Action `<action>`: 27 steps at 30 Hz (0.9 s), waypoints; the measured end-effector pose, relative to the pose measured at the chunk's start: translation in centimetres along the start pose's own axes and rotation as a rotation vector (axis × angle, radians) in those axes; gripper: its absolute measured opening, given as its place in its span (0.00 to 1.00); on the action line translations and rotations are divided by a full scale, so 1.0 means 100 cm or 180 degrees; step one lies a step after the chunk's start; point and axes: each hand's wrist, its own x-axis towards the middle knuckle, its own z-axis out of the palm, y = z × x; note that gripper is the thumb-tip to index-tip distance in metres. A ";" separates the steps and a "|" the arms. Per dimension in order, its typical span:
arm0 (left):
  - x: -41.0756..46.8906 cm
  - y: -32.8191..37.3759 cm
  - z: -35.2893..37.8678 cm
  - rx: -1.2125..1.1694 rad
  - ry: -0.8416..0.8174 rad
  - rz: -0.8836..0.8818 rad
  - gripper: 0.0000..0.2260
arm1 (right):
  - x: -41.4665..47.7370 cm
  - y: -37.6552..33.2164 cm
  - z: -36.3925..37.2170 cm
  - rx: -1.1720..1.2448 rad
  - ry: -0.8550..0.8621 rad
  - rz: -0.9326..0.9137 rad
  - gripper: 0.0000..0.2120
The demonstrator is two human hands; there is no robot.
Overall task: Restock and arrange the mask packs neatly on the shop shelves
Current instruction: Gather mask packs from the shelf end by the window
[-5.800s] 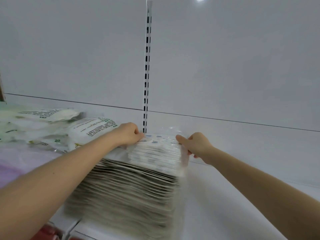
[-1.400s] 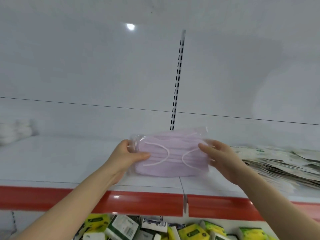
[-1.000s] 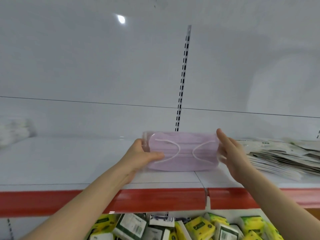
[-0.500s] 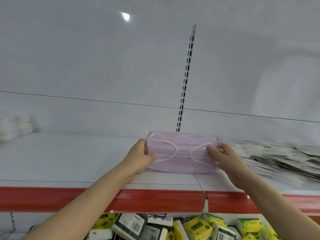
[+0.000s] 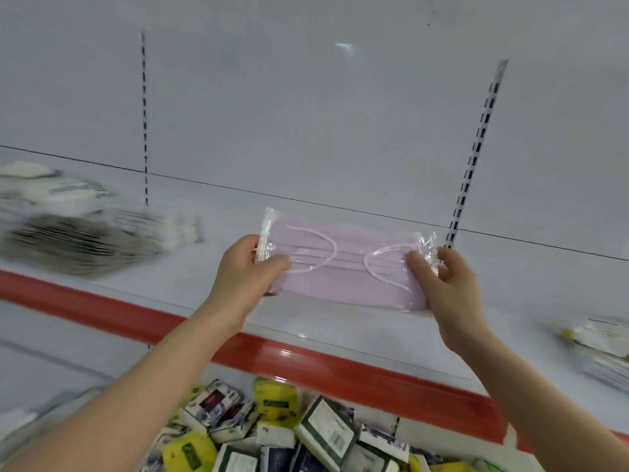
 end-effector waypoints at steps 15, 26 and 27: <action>0.006 0.019 -0.344 0.0578 0.0972 0.0288 0.10 | -0.084 -0.079 0.334 0.0646 -0.1103 -0.0071 0.04; 0.069 0.029 -0.483 0.0918 0.1334 0.0421 0.10 | -0.061 -0.124 0.498 0.0052 -0.1470 -0.0506 0.11; 0.081 0.029 -0.492 0.0927 0.1348 0.0451 0.09 | -0.054 -0.125 0.511 0.0012 -0.1484 -0.0499 0.13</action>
